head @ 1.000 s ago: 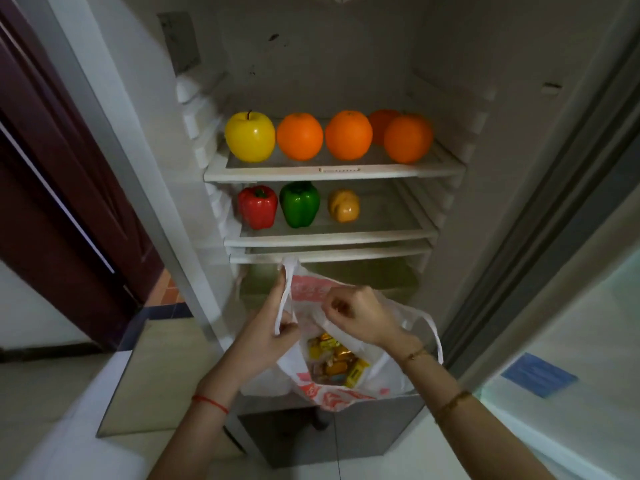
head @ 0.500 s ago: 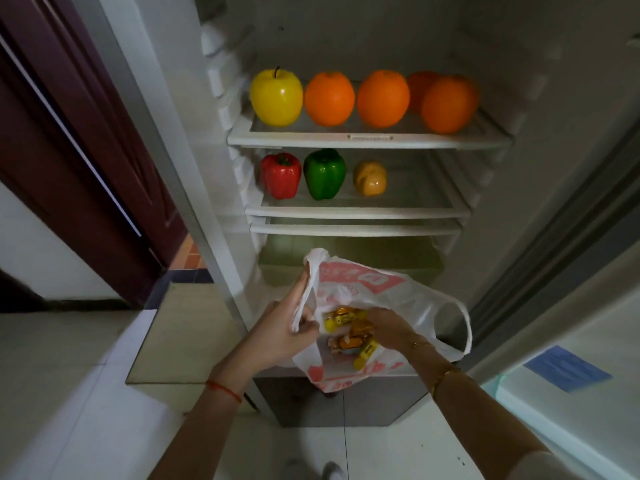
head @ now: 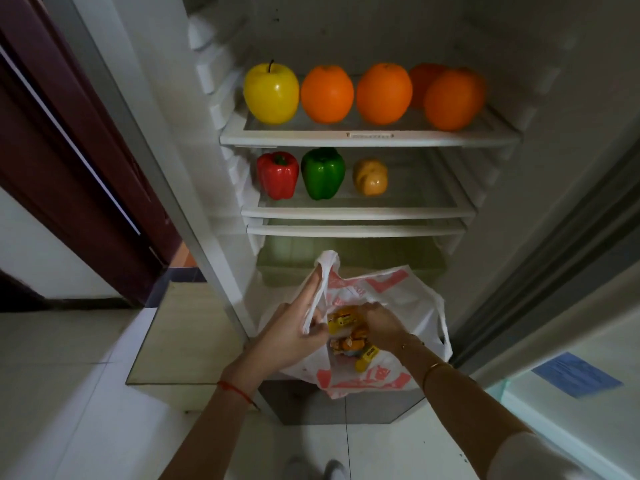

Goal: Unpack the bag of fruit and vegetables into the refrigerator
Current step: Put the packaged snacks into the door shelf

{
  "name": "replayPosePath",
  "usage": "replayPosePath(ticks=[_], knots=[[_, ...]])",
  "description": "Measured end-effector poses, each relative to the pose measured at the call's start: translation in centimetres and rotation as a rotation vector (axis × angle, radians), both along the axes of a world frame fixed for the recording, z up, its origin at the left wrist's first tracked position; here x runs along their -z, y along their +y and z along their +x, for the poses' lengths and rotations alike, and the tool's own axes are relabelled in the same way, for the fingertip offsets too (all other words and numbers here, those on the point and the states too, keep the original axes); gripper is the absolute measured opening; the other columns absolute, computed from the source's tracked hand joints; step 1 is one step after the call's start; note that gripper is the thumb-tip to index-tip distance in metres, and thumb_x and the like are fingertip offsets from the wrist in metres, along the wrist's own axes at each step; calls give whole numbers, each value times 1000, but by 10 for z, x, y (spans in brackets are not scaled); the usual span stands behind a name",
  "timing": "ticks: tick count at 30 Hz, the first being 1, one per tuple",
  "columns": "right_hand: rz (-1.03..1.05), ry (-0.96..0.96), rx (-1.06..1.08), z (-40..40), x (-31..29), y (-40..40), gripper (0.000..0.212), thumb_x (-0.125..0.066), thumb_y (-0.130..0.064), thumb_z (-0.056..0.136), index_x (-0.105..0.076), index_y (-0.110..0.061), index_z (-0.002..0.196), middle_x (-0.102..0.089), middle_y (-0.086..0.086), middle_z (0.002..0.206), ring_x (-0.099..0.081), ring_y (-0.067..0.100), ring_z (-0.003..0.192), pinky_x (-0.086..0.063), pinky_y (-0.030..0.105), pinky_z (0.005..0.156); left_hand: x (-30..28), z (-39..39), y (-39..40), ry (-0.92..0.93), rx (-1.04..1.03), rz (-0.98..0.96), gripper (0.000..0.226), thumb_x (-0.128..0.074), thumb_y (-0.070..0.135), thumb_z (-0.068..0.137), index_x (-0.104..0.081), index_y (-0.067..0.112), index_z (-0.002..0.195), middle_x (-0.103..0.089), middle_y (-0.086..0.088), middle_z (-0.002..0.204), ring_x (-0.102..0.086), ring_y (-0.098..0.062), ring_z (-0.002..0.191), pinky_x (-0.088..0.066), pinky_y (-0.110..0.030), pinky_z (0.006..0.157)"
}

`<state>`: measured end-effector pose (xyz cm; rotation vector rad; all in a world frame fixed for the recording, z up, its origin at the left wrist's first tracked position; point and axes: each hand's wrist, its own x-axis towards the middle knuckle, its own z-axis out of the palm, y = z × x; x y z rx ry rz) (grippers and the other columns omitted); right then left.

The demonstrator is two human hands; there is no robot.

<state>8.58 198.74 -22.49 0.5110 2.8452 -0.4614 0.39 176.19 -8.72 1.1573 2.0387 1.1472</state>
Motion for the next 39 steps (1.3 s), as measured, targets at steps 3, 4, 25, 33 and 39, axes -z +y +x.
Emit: replayPosePath(ticks=[3, 4, 25, 33, 39], knots=[[5, 3, -33, -5, 2, -3, 41, -36, -22, 102, -44, -20, 141, -45, 6, 145, -47, 26, 129, -40, 36, 107, 6, -5, 3, -9, -17, -12, 99, -62, 21, 90, 10, 60, 146, -55, 4, 80, -62, -14, 73, -58, -38, 73], [15, 3, -50, -7, 4, -4, 41, -38, -23, 101, -42, -22, 143, -43, 5, 147, -46, 26, 130, -39, 36, 108, 6, -6, 4, -12, -20, -13, 99, -62, 22, 90, 10, 60, 146, -55, 4, 81, -62, -15, 74, -59, -37, 74], [63, -19, 5, -24, 4, -19, 65, -66, -50, 78, -46, -27, 136, -57, 4, 128, -55, 24, 114, -49, 35, 92, 5, -20, 7, 22, 7, -3, 101, -62, 20, 90, 13, 64, 142, -51, 7, 79, -58, -12, 75, -56, -35, 76], [-222, 304, 523, 6, -57, -39, 35, -72, -48, 77, -56, -19, 90, -62, -8, 71, -64, 5, 67, -48, 23, 60, -1, -12, 15, 136, 26, 51, 100, -63, 27, 92, 16, 67, 138, -60, -1, 103, -62, -12, 72, -55, -25, 62], [-412, 639, 797, 47, -114, -43, 28, -76, -39, 77, -63, -14, 80, -68, 1, 68, -58, 8, 59, -50, 31, 62, -7, -1, 31, 230, 46, 92, 100, -64, 26, 92, 14, 54, 148, -62, -10, 108, -65, -13, 80, -61, -34, 66]])
